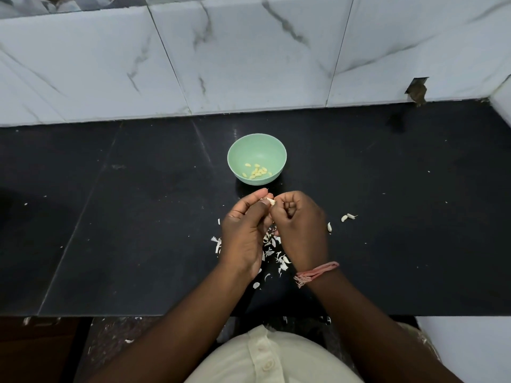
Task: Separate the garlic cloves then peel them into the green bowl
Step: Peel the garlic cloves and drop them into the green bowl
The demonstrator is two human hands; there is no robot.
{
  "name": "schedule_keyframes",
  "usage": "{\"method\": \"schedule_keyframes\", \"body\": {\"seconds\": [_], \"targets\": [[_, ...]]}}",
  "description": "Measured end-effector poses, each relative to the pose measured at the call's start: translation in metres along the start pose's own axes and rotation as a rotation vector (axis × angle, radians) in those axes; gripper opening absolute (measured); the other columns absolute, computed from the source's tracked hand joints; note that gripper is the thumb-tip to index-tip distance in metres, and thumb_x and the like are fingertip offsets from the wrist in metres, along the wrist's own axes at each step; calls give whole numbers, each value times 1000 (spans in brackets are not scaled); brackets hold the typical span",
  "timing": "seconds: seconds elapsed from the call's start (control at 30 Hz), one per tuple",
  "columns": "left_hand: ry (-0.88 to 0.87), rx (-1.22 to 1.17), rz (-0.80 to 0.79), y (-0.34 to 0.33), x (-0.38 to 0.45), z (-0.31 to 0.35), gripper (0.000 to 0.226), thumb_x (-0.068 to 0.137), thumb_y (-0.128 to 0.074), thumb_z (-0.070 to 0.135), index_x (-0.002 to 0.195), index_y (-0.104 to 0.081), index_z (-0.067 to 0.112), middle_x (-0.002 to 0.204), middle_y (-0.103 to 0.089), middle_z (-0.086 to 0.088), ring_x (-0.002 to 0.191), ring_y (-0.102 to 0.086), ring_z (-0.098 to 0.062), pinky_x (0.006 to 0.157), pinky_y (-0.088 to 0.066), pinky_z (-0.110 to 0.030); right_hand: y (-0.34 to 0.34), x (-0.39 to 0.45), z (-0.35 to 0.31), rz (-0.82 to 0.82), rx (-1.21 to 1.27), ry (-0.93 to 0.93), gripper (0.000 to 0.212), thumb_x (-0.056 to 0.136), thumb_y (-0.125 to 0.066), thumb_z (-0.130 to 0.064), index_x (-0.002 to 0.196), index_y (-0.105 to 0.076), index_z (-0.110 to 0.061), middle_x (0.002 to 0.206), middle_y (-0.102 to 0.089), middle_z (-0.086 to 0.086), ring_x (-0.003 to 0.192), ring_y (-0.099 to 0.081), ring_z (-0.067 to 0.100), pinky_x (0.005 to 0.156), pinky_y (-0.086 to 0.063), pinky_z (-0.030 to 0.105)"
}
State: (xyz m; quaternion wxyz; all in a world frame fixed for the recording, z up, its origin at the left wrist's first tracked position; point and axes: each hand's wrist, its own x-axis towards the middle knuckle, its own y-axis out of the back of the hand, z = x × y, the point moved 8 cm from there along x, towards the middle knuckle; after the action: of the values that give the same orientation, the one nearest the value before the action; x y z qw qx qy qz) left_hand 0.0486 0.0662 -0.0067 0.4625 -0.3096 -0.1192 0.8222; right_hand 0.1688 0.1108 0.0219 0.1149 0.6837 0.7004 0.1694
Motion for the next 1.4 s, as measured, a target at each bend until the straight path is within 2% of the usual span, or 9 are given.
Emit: {"method": "schedule_keyframes", "body": {"seconds": [0.1, 0.2, 0.27, 0.47, 0.6, 0.77, 0.97, 1.2, 1.4], "targets": [[47, 6, -3, 1, 1, -2, 31, 87, -71, 4, 117, -67, -5, 103, -73, -21, 88, -73, -23, 88, -59, -32, 0, -3, -6, -12, -143, 162, 13, 93, -62, -26, 82, -62, -20, 78, -64, -11, 77, -56, 0, 69, -43, 15], [121, 65, 2, 7, 4, -8, 18, 89, -69, 6, 103, -70, -5, 86, -73, -16, 68, -69, -15, 69, -61, -25, 2, -10, -9, -10, -180, 250, 9, 95, -63, -21, 88, -63, -15, 88, -56, -8, 74, -51, 1, 67, -36, 4], [134, 106, 19, 10, 4, -10, 7, 93, -66, 5, 94, -70, 0, 77, -71, -11, 62, -64, -12, 61, -56, -22, -2, -11, -7, -22, -167, 240, 8, 95, -63, -21, 91, -64, -15, 91, -57, -7, 75, -55, 4, 67, -40, 11], [-39, 247, 44, 11, 5, -2, 13, 98, -62, 6, 89, -71, 3, 80, -68, -18, 73, -61, -24, 71, -53, -31, -12, -8, 8, 12, -49, 56, 6, 90, -67, -20, 83, -66, -19, 78, -68, -5, 74, -66, 14, 69, -53, 33], [42, 291, 63, 18, 4, -17, 14, 99, -59, 6, 99, -68, -4, 81, -70, -17, 68, -64, -18, 69, -56, -29, -17, -11, 19, -24, -122, 51, 15, 89, -66, -15, 76, -61, -19, 77, -63, -7, 72, -57, 8, 67, -41, 24], [277, 126, 65, 35, 2, -41, 15, 97, -57, -1, 87, -67, 4, 70, -73, -5, 61, -67, -11, 60, -55, -20, -26, -29, 29, -94, -166, 163, 15, 91, -67, -11, 79, -59, -11, 81, -51, -9, 75, -48, -5, 68, -34, 5], [263, 89, 97, 45, 1, -47, 22, 95, -53, -11, 82, -65, 2, 76, -68, -10, 61, -67, -12, 56, -55, -18, -31, -38, 53, -83, 38, -107, 12, 91, -67, -8, 83, -68, -17, 73, -70, 1, 66, -65, 15, 66, -54, 33], [332, -15, 74, 46, -1, -47, 17, 97, -54, -7, 91, -68, 1, 68, -69, -6, 58, -67, -8, 57, -58, -18, -27, -38, 58, -153, 344, -282, 10, 98, -63, -5, 93, -72, -7, 81, -75, 10, 61, -68, 19, 63, -60, 37], [295, -7, 83, 51, 0, -44, 16, 98, -56, -3, 92, -69, 4, 71, -72, -6, 59, -67, -9, 58, -58, -18, -30, -40, 49, -226, 387, -265, 24, 100, -55, 3, 103, -70, -16, 90, -74, 1, 70, -69, 8, 64, -56, 21]]}}
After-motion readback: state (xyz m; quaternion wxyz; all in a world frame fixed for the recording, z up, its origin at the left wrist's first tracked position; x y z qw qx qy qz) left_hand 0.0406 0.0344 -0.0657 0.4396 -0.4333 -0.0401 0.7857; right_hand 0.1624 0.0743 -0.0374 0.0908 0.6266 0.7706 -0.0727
